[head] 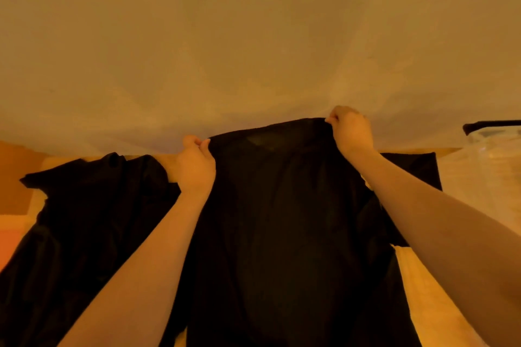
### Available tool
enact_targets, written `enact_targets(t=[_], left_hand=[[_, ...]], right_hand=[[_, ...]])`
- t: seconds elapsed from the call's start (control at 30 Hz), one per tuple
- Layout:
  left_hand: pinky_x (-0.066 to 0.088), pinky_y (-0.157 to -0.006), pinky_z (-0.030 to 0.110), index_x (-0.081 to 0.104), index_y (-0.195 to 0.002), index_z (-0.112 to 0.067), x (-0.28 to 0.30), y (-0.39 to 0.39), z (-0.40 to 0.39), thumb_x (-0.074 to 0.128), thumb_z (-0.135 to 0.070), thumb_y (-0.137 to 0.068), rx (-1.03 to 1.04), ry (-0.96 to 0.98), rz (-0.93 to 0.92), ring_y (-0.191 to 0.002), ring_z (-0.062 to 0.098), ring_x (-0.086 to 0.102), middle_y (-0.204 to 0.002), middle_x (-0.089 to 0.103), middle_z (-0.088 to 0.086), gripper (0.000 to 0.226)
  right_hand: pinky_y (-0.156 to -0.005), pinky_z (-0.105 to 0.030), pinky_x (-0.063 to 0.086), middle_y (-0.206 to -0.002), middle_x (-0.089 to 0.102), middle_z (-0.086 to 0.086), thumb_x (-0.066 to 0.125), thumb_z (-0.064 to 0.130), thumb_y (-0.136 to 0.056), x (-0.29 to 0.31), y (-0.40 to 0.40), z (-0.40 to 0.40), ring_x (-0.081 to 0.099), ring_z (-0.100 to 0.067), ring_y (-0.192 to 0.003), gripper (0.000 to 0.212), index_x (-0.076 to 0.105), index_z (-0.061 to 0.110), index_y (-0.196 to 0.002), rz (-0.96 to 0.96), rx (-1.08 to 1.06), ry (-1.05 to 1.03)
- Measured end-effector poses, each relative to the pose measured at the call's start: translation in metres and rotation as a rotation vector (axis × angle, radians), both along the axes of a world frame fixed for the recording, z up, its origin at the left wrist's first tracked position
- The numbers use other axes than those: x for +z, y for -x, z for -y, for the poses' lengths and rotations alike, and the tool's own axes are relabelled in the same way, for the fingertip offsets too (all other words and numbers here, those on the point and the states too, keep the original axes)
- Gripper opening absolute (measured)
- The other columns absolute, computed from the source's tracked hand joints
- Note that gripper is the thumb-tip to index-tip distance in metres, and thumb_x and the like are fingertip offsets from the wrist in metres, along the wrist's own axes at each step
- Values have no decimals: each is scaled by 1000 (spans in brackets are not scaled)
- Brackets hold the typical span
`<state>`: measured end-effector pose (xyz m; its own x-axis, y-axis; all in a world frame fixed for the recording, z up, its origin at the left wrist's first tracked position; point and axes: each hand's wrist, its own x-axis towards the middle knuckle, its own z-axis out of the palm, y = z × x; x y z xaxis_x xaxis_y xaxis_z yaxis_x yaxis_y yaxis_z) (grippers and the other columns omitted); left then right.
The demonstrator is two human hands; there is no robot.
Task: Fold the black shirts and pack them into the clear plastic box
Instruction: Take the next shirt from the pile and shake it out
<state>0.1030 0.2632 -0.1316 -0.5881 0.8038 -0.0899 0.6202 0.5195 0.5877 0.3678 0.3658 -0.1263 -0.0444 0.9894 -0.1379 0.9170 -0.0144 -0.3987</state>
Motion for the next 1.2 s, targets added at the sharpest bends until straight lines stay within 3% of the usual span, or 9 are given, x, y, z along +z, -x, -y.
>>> enact_targets(t=[0.13, 0.3, 0.43, 0.6, 0.67, 0.77, 1.0, 1.1, 1.2], left_hand=[[44, -66, 41, 47, -115, 0, 4, 7, 5, 47, -28, -96, -110, -10, -139, -87, 34, 58, -100, 59, 18, 34], [34, -96, 48, 43, -132, -5, 7, -7, 49, 47, -36, -95, -197, 254, -191, -123, 36, 36, -134, 43, 16, 49], [34, -92, 47, 56, -119, -10, 12, -6, 53, 56, -39, -90, -106, 256, -124, -117, 36, 38, -122, 50, 13, 41], [44, -76, 37, 66, -94, -7, 11, -13, 60, 60, -30, -89, -38, 160, 103, -86, 23, 57, -85, 60, 3, 24], [41, -57, 27, 62, -97, -3, 16, -9, 57, 57, -26, -92, 38, 138, 228, -64, 17, 52, -70, 54, 1, 24], [37, -55, 26, 52, -94, -7, 16, -4, 53, 49, -23, -96, 96, 115, 312, -58, 9, 45, -66, 47, 0, 16], [38, -58, 33, 51, -95, -8, 14, 9, 49, 49, -27, -96, 121, 72, 208, -59, 16, 49, -73, 51, 3, 19], [47, -70, 39, 50, -114, -3, 15, 4, 56, 54, -24, -93, -48, 56, -88, -91, 27, 55, -105, 55, 12, 30], [41, -95, 45, 51, -125, -3, 6, -18, 67, 55, -21, -91, -445, -24, -263, -122, 33, 46, -131, 51, 16, 39]], right_hand=[[-92, -44, 43, -129, 49, -14, 49, 17, -95, 3, 17, 20, 49, -31, -113, 34, 48, 5, -127, -69, -35, -44], [-97, -43, 39, -136, 45, -13, 53, 27, -94, 3, -2, 79, 43, -31, -124, 49, 41, 6, -136, -3, -98, -15], [-95, -43, 35, -122, 52, -13, 59, 32, -89, 3, -22, 68, 45, -31, -117, 41, 58, 3, -118, 89, -174, 33], [-74, -40, 44, -96, 61, -15, 60, 13, -89, 5, -16, 56, 56, -31, -90, 14, 65, 1, -85, -22, -161, -8], [-62, -35, 44, -89, 64, -15, 54, 9, -92, 8, -17, 50, 56, -27, -74, 13, 63, 1, -87, -74, -215, 44], [-52, -31, 40, -89, 62, -16, 44, 3, -95, 10, -18, 42, 54, -27, -69, 15, 57, -1, -97, -76, -288, 70], [-63, -36, 39, -108, 57, -23, 38, -3, -94, 11, -19, 33, 52, -29, -82, 20, 49, -1, -109, -104, -353, 58], [-83, -38, 43, -125, 50, -21, 45, 8, -96, 14, -9, 49, 51, -34, -109, 32, 45, -1, -127, -50, -224, -86], [-101, -41, 36, -132, 47, -23, 53, 11, -92, 15, 8, 97, 45, -37, -120, 42, 44, -3, -130, -19, -76, -251]])
